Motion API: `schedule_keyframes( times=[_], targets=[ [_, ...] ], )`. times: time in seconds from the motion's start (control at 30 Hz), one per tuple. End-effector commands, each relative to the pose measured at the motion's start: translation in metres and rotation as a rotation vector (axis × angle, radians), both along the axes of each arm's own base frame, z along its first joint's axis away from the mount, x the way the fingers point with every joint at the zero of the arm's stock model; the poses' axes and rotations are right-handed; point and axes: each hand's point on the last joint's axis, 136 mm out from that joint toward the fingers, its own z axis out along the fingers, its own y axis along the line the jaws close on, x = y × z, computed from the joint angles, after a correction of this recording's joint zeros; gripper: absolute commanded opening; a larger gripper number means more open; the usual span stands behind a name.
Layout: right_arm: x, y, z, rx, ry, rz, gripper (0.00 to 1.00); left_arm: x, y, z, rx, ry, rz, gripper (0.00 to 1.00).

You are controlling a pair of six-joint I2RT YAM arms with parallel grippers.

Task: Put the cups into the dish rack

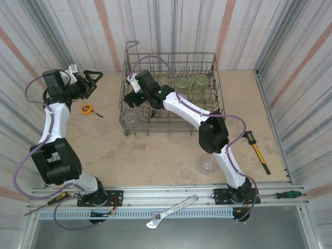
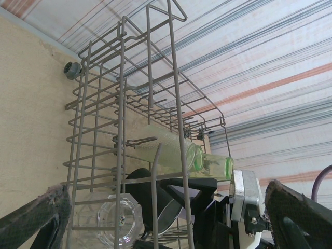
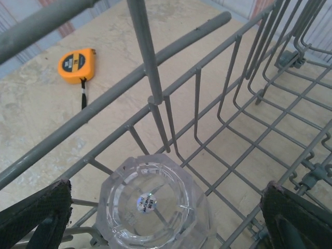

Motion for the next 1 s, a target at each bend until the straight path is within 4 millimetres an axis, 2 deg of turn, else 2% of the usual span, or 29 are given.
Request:
schedule_keyframes(
  times=[0.0,0.3,0.63,0.8,0.83,0.97],
  targets=[
    [0.004,-0.015,0.039,0.052,-0.014,-0.058,0.99,0.0,0.003,0.012,0.01,-0.039,0.005,0.99],
    [0.012,-0.047,0.075,0.145,0.021,-0.142,0.99,-0.002,0.003,0.016,0.017,-0.043,0.012,0.99],
    [-0.004,-0.089,0.098,0.199,0.072,-0.205,0.99,-0.013,0.01,0.023,0.147,-0.033,0.072,0.99],
    [-0.013,-0.117,0.108,0.201,0.071,-0.249,0.99,-0.015,-0.005,0.022,0.242,-0.037,0.063,0.99],
    [-0.017,-0.124,0.096,0.181,0.088,-0.258,0.99,-0.016,-0.01,0.022,0.28,-0.037,0.059,0.99],
    [-0.025,-0.15,0.099,0.183,0.096,-0.301,0.99,-0.024,-0.036,0.032,0.414,-0.047,0.031,0.99]
  ],
)
